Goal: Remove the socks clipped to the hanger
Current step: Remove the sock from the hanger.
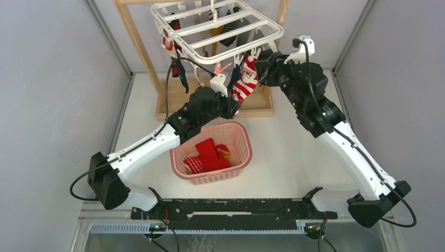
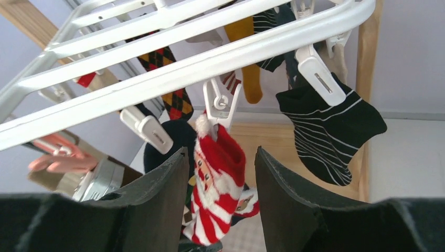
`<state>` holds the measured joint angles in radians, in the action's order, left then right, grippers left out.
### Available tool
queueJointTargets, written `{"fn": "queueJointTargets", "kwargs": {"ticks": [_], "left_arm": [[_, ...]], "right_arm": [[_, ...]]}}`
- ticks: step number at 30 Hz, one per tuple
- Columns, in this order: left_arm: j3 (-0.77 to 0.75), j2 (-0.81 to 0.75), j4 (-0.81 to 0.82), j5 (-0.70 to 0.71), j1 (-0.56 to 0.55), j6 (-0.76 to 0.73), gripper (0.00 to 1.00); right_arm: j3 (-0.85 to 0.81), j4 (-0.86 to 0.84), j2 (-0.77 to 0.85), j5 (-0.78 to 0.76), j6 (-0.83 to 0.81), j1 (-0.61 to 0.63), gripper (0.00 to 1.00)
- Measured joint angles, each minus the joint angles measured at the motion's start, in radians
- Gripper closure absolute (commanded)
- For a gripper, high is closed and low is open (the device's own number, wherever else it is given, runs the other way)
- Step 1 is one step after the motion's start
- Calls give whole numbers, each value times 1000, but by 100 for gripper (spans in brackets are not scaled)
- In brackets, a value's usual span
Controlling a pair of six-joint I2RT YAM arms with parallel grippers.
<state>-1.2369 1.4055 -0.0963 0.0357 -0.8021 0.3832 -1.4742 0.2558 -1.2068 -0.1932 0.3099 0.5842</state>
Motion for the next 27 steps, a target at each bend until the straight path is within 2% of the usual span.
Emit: {"fn": "queueJointTargets", "kwargs": {"ticks": [11,27], "left_arm": [[0,5,-4,0,0,0,100],[0,14,-4,0,0,-1,100]], "right_arm": [[-13,-66,-87,-67,-27,2,43],[-77,-143,-156,-87,-37,2,41]]}}
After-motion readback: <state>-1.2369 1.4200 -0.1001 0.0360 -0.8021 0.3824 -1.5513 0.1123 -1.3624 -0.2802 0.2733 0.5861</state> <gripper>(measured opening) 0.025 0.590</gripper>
